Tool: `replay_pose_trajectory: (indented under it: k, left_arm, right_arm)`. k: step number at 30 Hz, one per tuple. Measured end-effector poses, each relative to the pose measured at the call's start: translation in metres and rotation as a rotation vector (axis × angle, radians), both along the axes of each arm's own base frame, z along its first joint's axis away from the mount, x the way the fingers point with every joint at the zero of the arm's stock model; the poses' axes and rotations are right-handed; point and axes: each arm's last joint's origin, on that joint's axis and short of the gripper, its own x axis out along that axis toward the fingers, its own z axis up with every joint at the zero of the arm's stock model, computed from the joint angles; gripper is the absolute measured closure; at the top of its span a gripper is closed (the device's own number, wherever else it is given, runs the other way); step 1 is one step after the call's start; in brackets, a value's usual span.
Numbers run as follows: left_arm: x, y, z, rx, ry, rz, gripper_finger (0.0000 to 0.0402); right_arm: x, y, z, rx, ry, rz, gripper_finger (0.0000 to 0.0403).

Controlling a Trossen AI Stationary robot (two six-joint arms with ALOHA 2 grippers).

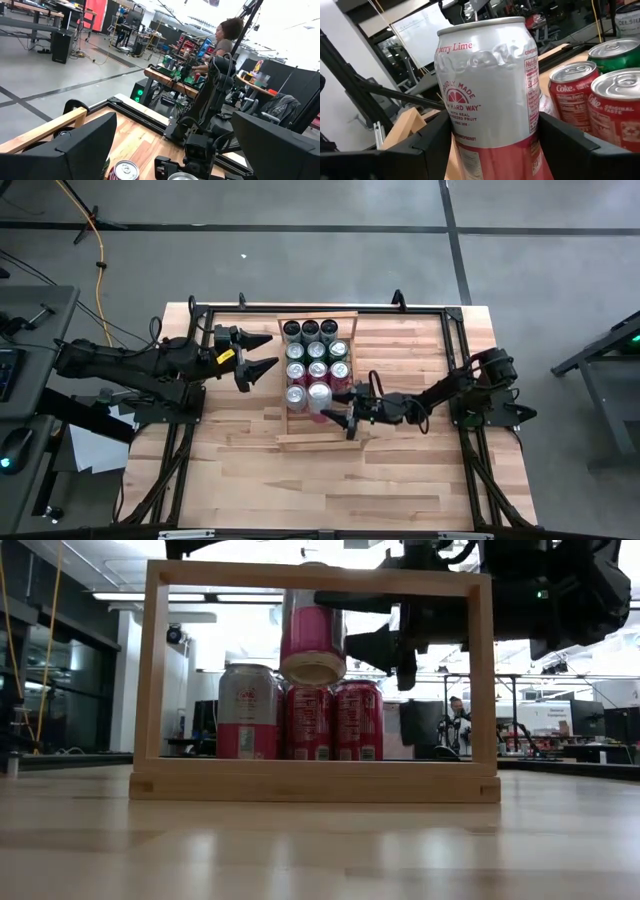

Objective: Place canned beverage on shelf
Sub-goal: Put the pink can on the shelf aligned with the other pink can

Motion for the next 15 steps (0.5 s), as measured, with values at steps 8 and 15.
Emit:
replay_pose_trajectory:
  k: [8,15]
  left_arm:
    - [0.0,0.0,0.0,0.001,0.001,0.0,0.0016]
    - [0.0,0.0,-0.001,-0.004,0.008,-0.001,0.0016]
  right_arm:
    - [-0.005,0.0,0.02,-0.056,-0.053,0.018,0.0159]
    - [-0.016,-0.008,0.053,-0.11,-0.078,-0.011,0.0159]
